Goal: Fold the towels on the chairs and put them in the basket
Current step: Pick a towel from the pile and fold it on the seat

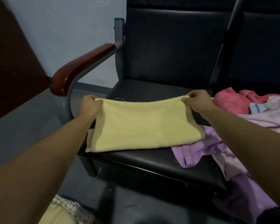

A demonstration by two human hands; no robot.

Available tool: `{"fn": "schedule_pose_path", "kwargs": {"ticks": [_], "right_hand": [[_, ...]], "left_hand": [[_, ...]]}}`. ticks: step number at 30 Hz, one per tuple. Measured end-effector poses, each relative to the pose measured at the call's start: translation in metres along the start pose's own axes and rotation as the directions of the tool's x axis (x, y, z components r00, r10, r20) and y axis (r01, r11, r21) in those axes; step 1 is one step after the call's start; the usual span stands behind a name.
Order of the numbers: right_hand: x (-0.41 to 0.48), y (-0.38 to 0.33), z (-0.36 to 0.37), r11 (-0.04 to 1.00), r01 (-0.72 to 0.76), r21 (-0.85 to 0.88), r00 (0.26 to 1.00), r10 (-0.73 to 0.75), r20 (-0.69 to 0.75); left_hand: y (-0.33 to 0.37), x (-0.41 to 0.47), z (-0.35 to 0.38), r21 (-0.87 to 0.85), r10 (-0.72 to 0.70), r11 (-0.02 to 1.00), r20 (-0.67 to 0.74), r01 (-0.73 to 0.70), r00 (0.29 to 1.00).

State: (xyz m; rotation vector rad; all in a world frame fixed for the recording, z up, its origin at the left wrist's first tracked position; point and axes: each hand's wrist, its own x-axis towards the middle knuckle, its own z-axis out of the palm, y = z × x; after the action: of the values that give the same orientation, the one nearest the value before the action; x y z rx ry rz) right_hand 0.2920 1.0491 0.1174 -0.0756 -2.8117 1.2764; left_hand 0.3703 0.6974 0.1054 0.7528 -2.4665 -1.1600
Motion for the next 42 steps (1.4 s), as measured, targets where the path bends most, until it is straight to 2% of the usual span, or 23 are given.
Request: {"fn": "schedule_pose_path", "kwargs": {"ticks": [4, 7, 11, 15, 16, 18, 21, 27, 28, 30, 32, 33, 34, 36, 38, 39, 40, 42], "right_hand": [[0.004, 0.01, 0.04, 0.954, 0.04, -0.297, 0.998, -0.023, 0.058], [-0.016, 0.0, 0.054, 0.88, 0.155, -0.45, 0.988, -0.132, 0.082], [-0.061, -0.022, 0.068, 0.842, 0.339, -0.419, 0.935, -0.253, 0.249], [-0.106, -0.038, 0.084, 0.774, 0.502, -0.386, 0.841, -0.332, 0.427], [-0.116, -0.039, 0.09, 0.761, 0.527, -0.379, 0.818, -0.334, 0.469], [-0.132, -0.032, 0.104, 0.726, 0.553, -0.41, 0.786, -0.291, 0.545], [-0.142, -0.021, 0.119, 0.648, 0.584, -0.489, 0.772, -0.256, 0.582], [-0.143, -0.026, 0.11, 0.688, 0.571, -0.448, 0.763, -0.243, 0.599], [-0.147, -0.026, 0.109, 0.718, 0.557, -0.419, 0.765, -0.246, 0.595], [-0.15, -0.028, 0.108, 0.842, 0.467, -0.27, 0.777, -0.246, 0.579], [-0.147, -0.035, 0.101, 0.974, 0.227, -0.006, 0.846, -0.194, 0.497], [-0.143, -0.037, 0.097, 0.986, 0.059, 0.158, 0.888, -0.124, 0.442], [-0.139, -0.04, 0.091, 0.937, -0.112, 0.329, 0.912, -0.034, 0.408], [-0.129, -0.041, 0.081, 0.72, -0.365, 0.591, 0.895, 0.095, 0.437], [-0.121, -0.036, 0.075, 0.522, -0.492, 0.696, 0.861, 0.173, 0.478], [-0.118, -0.033, 0.073, 0.477, -0.523, 0.706, 0.848, 0.209, 0.487], [-0.118, -0.031, 0.07, 0.482, -0.534, 0.695, 0.843, 0.234, 0.485], [-0.118, -0.032, 0.07, 0.603, -0.503, 0.619, 0.855, 0.244, 0.458]], "left_hand": [[-0.026, 0.0, 0.013, 0.274, -0.05, 0.962, 0.117, 0.016, 0.992], [-0.028, -0.008, 0.004, 0.279, -0.027, 0.96, 0.129, -0.01, 0.991], [-0.017, -0.028, -0.014, 0.302, -0.125, 0.951, 0.193, 0.062, 0.973], [-0.006, -0.055, -0.031, 0.542, -0.27, 0.838, 0.31, 0.064, 0.912], [-0.005, -0.06, -0.034, 0.559, -0.315, 0.825, 0.335, 0.082, 0.888], [-0.007, -0.07, -0.034, 0.513, -0.363, 0.848, 0.381, 0.132, 0.85], [-0.009, -0.082, -0.03, 0.454, -0.271, 0.888, 0.396, 0.07, 0.877], [0.002, -0.08, -0.031, 0.162, -0.251, 0.966, 0.379, 0.203, 0.891], [0.007, -0.079, -0.03, 0.117, -0.221, 0.975, 0.369, 0.191, 0.903], [0.021, -0.081, -0.026, 0.102, -0.114, 0.991, 0.347, 0.084, 0.931], [0.037, -0.085, -0.018, 0.196, 0.03, 0.976, 0.316, -0.097, 0.948], [0.047, -0.09, -0.013, 0.247, 0.106, 0.95, 0.315, -0.189, 0.943], [0.056, -0.096, -0.008, 0.279, 0.174, 0.92, 0.334, -0.273, 0.926], [0.069, -0.108, 0.004, 0.258, 0.255, 0.883, 0.436, -0.392, 0.863], [0.073, -0.117, 0.014, 0.124, 0.252, 0.927, 0.495, -0.355, 0.831], [0.072, -0.12, 0.016, 0.044, 0.235, 0.955, 0.49, -0.293, 0.84], [0.068, -0.121, 0.019, 0.008, 0.218, 0.968, 0.47, -0.252, 0.855], [0.056, -0.12, 0.022, 0.111, 0.203, 0.956, 0.418, -0.272, 0.885]]}}
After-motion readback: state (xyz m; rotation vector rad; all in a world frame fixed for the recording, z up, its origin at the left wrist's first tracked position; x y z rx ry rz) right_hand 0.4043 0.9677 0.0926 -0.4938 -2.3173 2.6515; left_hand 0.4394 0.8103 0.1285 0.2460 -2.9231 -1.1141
